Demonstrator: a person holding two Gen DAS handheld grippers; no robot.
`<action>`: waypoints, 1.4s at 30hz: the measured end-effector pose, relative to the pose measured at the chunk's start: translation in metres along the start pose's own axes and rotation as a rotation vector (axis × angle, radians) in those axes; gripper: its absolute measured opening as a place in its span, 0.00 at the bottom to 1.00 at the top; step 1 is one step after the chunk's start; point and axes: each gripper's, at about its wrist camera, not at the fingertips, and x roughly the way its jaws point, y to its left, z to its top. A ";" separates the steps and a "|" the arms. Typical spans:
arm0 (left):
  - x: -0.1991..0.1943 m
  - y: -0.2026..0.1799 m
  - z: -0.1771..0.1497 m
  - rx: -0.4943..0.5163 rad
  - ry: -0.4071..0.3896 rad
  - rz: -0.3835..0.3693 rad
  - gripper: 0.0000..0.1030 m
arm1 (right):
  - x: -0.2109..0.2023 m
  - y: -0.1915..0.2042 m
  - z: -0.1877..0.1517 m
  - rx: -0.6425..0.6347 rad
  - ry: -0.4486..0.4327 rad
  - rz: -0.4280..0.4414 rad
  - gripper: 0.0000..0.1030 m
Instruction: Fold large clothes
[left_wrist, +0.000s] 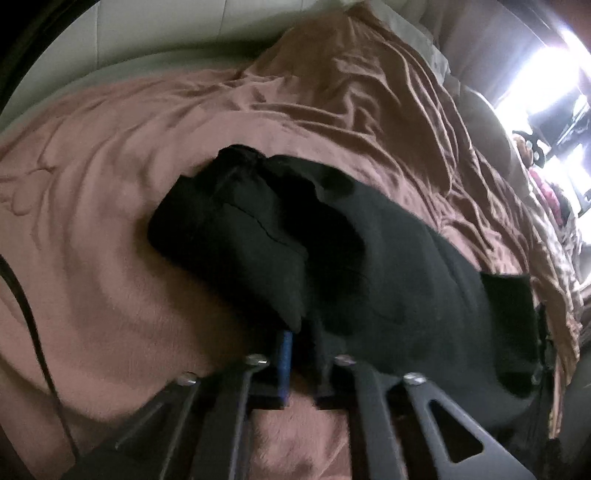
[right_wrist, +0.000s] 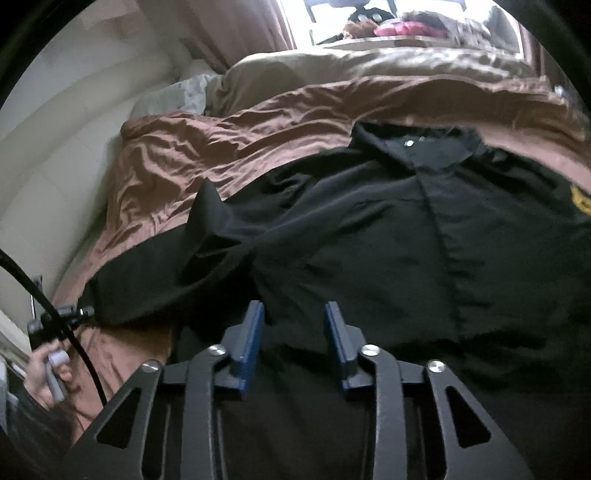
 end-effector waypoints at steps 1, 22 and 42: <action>-0.003 -0.001 0.002 -0.007 -0.013 -0.003 0.02 | 0.011 -0.002 0.006 0.022 0.013 0.021 0.25; -0.172 -0.141 0.049 0.236 -0.295 -0.209 0.01 | 0.158 -0.035 0.065 0.266 0.201 0.165 0.19; -0.276 -0.358 -0.018 0.524 -0.388 -0.405 0.01 | -0.023 -0.141 0.028 0.355 -0.044 0.246 0.72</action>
